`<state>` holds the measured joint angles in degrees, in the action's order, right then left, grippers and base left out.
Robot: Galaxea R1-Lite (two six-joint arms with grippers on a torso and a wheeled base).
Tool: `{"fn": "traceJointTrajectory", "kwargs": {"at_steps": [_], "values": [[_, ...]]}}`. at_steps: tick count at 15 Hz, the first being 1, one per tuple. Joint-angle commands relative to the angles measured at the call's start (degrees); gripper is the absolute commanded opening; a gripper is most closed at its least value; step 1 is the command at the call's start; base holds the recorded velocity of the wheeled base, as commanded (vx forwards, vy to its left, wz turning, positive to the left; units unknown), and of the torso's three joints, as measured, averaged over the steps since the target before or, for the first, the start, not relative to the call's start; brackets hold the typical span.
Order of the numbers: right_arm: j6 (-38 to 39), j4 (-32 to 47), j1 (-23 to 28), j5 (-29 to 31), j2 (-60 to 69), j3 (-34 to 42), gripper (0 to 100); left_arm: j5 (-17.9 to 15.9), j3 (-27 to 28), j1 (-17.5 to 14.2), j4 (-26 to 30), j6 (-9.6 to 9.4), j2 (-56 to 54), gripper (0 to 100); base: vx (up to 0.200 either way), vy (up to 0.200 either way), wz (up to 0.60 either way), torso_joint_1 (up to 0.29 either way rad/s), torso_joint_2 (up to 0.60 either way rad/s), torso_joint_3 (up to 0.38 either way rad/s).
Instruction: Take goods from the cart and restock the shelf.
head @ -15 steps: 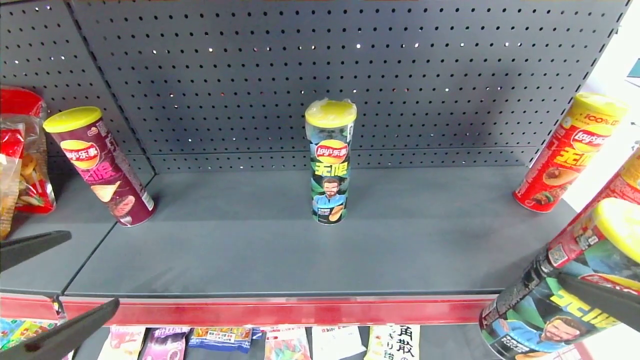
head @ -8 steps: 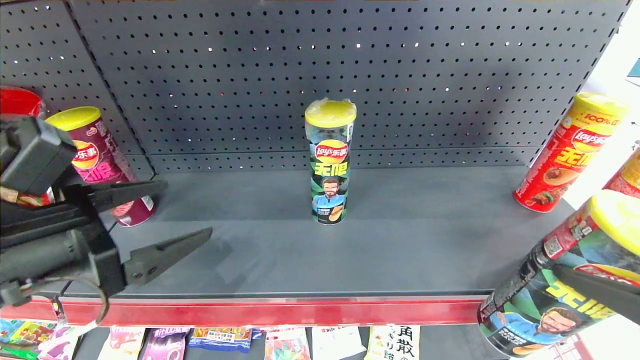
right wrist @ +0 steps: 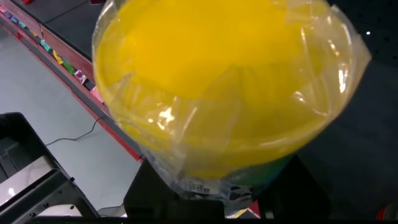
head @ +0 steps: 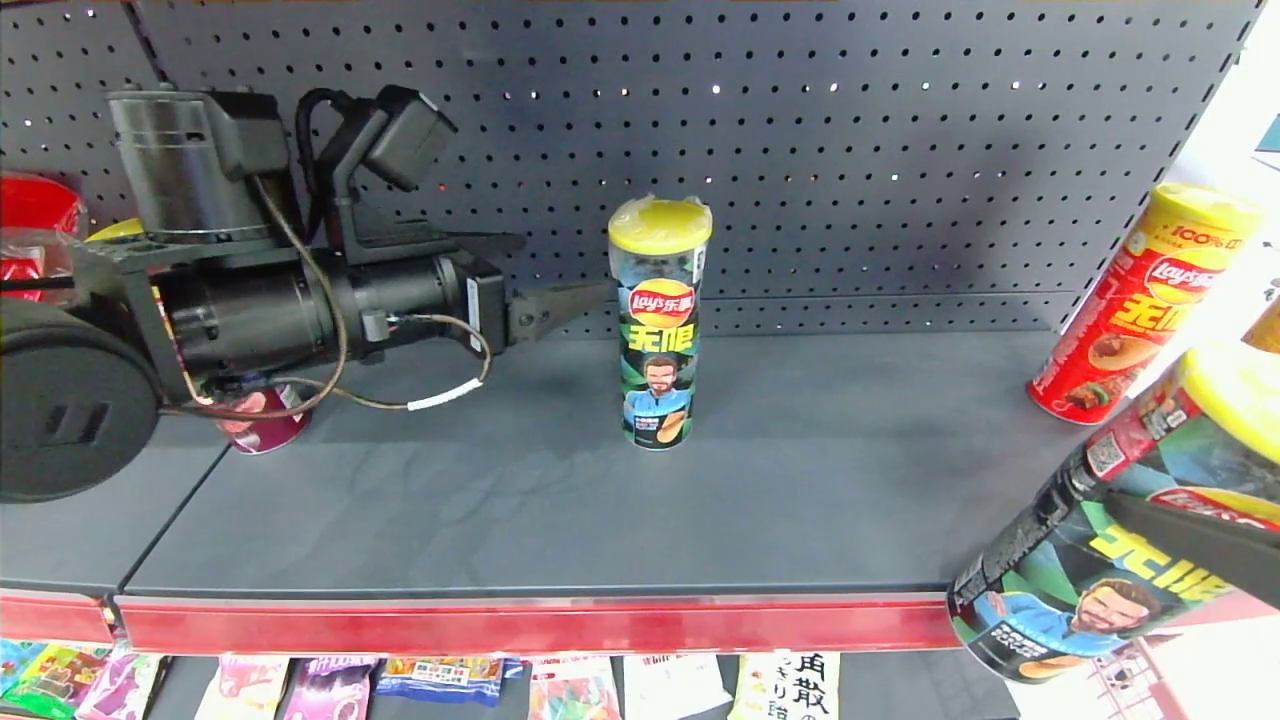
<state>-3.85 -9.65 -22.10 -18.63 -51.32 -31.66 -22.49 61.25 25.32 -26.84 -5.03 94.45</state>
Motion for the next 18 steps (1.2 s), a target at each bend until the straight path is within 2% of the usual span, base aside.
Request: {"fn": "traceJointTrajectory", "kwargs": {"at_steps": [1,3,5,8,10,15,18], "values": [[0.0,0.0,0.0,0.0,-0.3,0.0,0,-3.7,1.5,-0.1,-0.1,0.02,3.4,100,0.0,0.0,0.0,0.0,0.0,0.0],[0.0,0.0,0.0,-0.1,-0.2,-0.1,0,-5.9,1.7,-0.1,-0.1,-0.06,4.0,100,0.0,0.0,0.0,0.0,0.0,0.0],[0.0,0.0,0.0,-0.1,-0.3,-0.7,0,-8.2,2.7,-0.1,-0.2,-1.29,5.0,100,0.0,0.0,0.0,0.0,0.0,0.0],[0.1,0.0,-0.1,-0.4,-0.5,-1.0,0,-10.9,4.8,0.4,-0.2,-2.17,7.5,100,0.0,0.0,0.0,0.0,0.0,0.0],[0.1,0.0,-0.1,-0.4,-0.5,-1.0,0,-11.9,6.1,1.0,-0.3,-2.17,9.1,100,0.0,0.0,0.0,0.0,0.0,0.0],[0.1,0.0,0.0,-0.3,-0.7,-0.9,0,-12.6,13.3,2.8,-0.1,-2.26,14.0,100,0.0,0.0,0.0,0.0,0.0,0.0],[0.1,0.0,0.0,-0.2,-1.4,-1.4,0,-13.9,14.0,3.6,-0.1,-2.17,15.2,100,0.0,0.0,0.0,0.0,0.0,0.0]]}}
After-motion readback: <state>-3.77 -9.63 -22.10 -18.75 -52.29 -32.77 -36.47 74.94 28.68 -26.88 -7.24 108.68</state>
